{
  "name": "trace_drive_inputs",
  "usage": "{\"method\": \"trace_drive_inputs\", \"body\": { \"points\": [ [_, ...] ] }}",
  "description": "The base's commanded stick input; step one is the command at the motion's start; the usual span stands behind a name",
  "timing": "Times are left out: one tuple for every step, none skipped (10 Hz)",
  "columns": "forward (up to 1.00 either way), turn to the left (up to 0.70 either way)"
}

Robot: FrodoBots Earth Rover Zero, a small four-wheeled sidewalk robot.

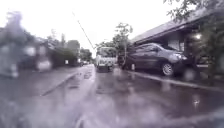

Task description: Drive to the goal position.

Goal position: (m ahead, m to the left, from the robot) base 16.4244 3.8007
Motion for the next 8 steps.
{"method": "trace_drive_inputs", "body": {
  "points": [
    [1.0, 0.26],
    [1.0, 0.05],
    [1.0, 0.0],
    [1.0, 0.0],
    [1.0, 0.0],
    [1.0, 0.0],
    [1.0, 0.0],
    [1.0, 0.0]
  ]
}}
